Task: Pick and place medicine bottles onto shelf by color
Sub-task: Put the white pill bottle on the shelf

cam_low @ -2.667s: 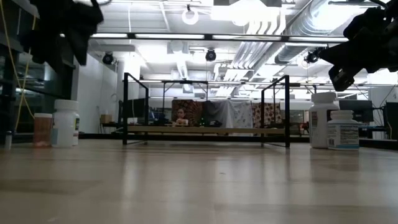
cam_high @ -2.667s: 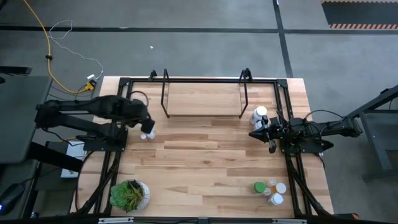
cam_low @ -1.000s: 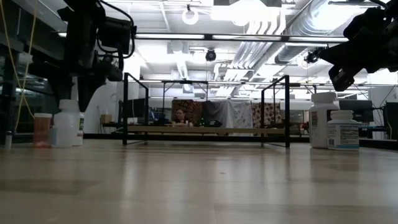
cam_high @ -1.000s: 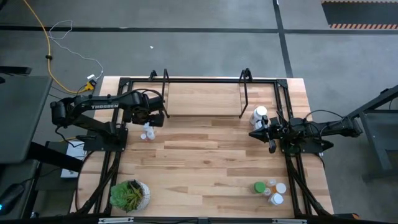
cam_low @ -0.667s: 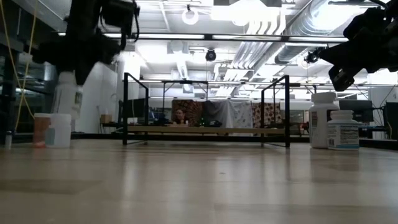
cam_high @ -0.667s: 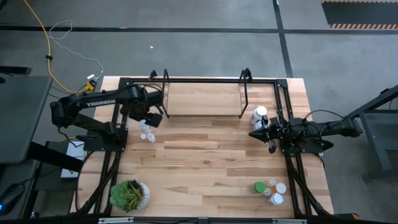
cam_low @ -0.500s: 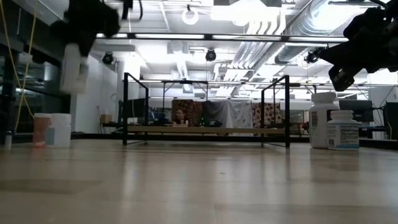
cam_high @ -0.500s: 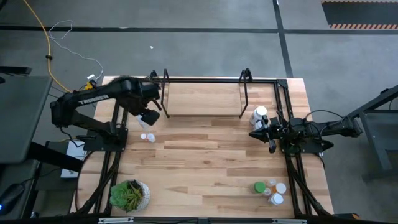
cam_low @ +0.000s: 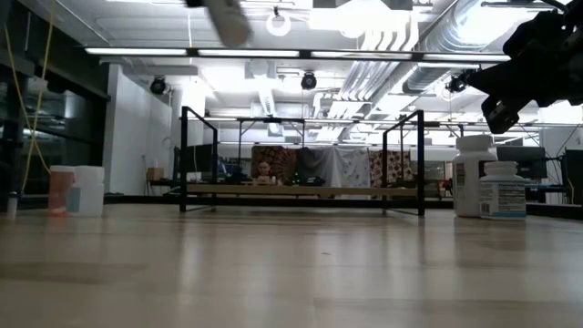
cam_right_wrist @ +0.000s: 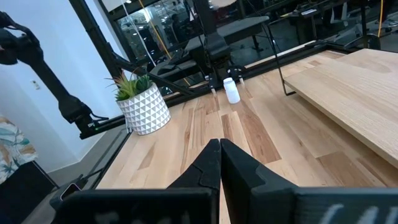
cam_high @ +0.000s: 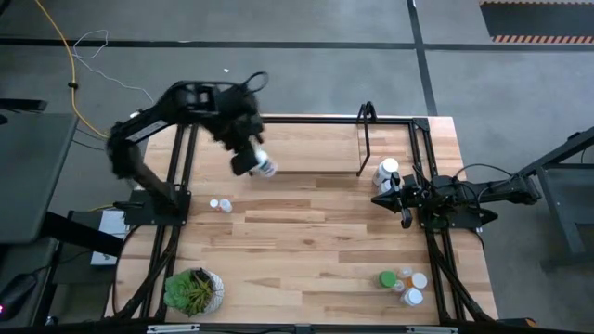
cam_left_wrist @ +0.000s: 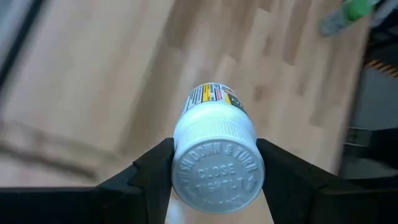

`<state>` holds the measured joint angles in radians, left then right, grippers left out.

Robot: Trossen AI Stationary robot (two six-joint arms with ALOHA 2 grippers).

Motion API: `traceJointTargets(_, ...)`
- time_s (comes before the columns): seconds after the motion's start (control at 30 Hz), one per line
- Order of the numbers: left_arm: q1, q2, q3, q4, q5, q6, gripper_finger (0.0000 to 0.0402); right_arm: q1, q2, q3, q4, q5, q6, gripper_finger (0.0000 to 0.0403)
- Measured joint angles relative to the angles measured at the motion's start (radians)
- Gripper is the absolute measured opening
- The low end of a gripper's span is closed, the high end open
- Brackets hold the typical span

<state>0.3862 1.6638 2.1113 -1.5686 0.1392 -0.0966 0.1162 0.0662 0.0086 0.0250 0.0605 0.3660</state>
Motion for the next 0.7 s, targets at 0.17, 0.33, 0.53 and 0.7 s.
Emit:
traceJointTargets(0.17,0.053,0.198,0.192,-0.001,-0.086,0.208,0.0191,0.000,0.000,0.000,0.000,0.000,0.000,0.0000)
traceJointTargets(0.33,0.126,0.331,0.235,-0.003,-0.146,0.361,0.0192,0.000,0.000,0.000,0.000,0.000,0.000,0.0000)
traceJointTargets(0.53,0.195,0.439,0.235,-0.003,-0.230,0.457,0.0192,0.000,0.000,0.000,0.000,0.000,0.000,0.0000)
traceJointTargets(0.7,0.236,0.486,0.235,-0.003,-0.249,0.534,0.0192,0.000,0.000,0.000,0.000,0.000,0.000,0.0000)
